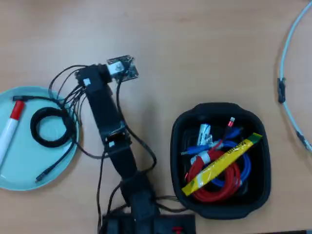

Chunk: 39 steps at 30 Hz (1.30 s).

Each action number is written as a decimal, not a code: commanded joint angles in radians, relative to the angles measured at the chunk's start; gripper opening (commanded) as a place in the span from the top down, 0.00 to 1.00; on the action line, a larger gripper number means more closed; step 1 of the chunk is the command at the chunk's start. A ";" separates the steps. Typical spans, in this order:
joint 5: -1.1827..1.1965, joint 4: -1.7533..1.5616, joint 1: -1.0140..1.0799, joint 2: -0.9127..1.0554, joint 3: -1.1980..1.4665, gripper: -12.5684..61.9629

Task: Pick up the red pen and put it in the green bowl

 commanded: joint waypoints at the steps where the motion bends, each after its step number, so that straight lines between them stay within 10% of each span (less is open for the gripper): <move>1: -0.023 -0.003 0.021 -0.048 -0.054 0.52; 39: 0.015 -1.447 0.201 0.594 1.692 0.52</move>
